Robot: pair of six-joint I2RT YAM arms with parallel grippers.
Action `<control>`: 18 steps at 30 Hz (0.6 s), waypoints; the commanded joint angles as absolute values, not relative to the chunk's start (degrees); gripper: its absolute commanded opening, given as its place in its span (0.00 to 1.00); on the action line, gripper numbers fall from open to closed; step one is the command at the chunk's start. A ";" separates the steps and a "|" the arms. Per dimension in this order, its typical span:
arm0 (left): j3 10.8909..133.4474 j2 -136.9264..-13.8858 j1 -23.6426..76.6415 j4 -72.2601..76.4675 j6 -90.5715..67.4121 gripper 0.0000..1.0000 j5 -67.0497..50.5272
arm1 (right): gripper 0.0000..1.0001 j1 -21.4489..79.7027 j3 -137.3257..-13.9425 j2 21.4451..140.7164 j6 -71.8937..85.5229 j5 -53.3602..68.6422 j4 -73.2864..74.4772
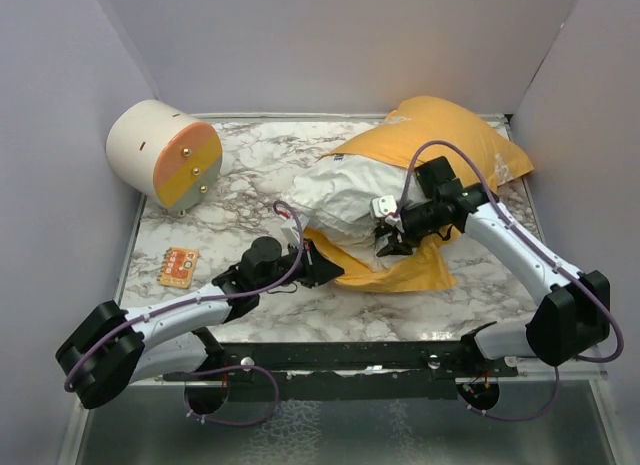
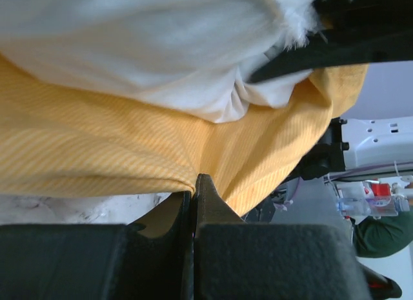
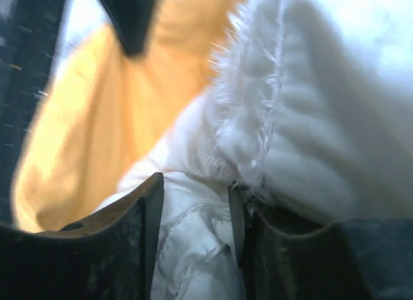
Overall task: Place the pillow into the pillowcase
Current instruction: Stuff the pillow into the pillowcase.
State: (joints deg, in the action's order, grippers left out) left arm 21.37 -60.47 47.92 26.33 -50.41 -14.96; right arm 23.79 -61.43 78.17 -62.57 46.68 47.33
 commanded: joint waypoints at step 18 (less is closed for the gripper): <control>25.30 -67.48 50.80 42.38 -49.94 0.00 -19.42 | 0.78 32.35 -87.80 82.47 -41.32 51.48 41.64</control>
State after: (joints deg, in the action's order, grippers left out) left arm 24.64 -68.82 50.13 34.02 -49.30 -17.12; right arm 28.60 -92.33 80.75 -50.96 64.18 53.01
